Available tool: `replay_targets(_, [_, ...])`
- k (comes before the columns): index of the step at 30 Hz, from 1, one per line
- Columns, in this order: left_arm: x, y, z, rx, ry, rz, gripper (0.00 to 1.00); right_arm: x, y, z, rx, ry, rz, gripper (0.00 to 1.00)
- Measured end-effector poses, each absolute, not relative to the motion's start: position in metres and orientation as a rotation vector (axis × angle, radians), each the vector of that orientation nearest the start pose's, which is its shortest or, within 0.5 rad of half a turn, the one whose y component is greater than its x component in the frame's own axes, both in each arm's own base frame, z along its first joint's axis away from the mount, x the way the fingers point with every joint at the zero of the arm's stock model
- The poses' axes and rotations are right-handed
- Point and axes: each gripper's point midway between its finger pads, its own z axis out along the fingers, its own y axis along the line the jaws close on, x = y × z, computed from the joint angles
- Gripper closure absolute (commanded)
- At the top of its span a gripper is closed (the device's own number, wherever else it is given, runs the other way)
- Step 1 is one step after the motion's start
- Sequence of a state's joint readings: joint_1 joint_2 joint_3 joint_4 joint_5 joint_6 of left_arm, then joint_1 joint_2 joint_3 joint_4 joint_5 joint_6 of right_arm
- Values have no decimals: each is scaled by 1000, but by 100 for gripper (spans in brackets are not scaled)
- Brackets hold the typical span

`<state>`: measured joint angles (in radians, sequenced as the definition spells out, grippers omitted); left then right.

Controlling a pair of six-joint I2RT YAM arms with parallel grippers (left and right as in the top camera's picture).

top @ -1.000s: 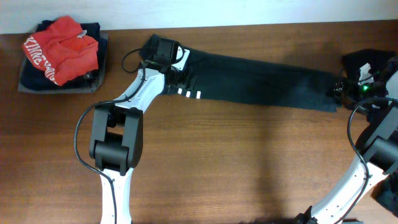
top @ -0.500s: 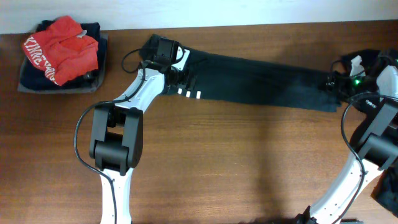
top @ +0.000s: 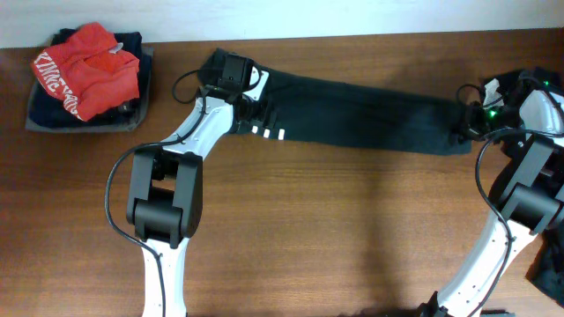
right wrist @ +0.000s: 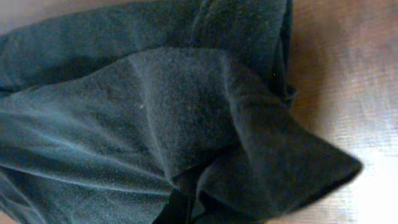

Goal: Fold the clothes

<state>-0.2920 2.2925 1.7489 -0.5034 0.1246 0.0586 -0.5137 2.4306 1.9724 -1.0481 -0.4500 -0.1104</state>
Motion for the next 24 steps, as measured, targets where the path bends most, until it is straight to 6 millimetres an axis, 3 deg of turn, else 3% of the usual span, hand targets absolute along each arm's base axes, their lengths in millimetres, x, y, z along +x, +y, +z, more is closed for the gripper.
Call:
replay_targets(5, [527, -181, 24, 501, 2580, -245, 1, 433, -186, 6, 643, 2937, 506, 96])
replay_targets(15, [527, -181, 24, 502, 2583, -244, 1, 393, -253, 31, 817, 3059, 22, 96])
replay_targets(19, [527, -181, 24, 502, 2583, -244, 1, 396, -256, 39, 836, 3052, -52, 96])
replay_targets(24, [527, -181, 24, 502, 2583, -244, 1, 409, -238, 47, 759, 3063, -110, 96])
